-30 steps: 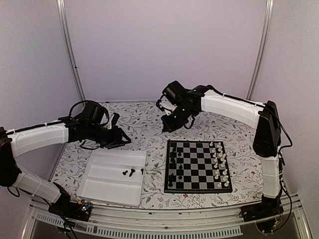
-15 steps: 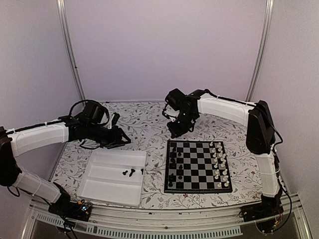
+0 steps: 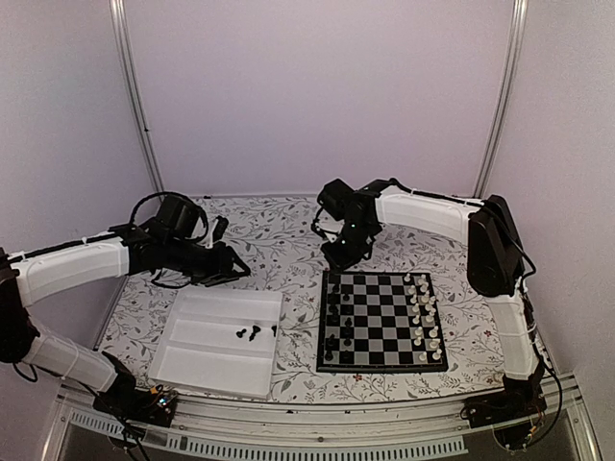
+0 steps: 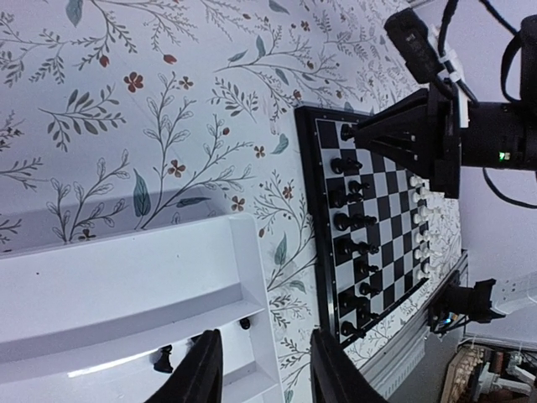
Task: Set up the chess pieces on the board
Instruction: Place the chess piece on the chessboard.
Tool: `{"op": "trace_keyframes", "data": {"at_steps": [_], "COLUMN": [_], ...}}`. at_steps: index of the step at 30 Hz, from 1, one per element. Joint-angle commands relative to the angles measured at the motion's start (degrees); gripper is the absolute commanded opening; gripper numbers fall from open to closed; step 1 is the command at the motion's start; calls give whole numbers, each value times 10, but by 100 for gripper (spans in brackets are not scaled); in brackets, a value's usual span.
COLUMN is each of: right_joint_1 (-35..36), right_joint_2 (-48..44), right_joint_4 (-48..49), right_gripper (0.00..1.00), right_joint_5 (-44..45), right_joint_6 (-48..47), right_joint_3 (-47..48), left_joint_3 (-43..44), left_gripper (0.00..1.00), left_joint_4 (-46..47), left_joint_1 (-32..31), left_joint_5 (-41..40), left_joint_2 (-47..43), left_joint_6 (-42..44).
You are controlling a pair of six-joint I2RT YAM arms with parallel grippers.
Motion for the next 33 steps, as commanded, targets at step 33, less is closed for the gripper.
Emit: {"op": "trace_keyframes", "data": {"at_steps": [33], "right_joint_1": [-4], "right_joint_2": [52], "right_joint_4": [-11], "right_gripper": [10], "right_joint_5": [7], "right_joint_6": [1], "right_joint_3": [25], "left_joint_3": [-41], "left_gripper": [38], "left_joint_4": [9], "left_joint_1": [6], "left_joint_5": [4], "left_joint_2": [-27], "left_joint_6": [-22]}}
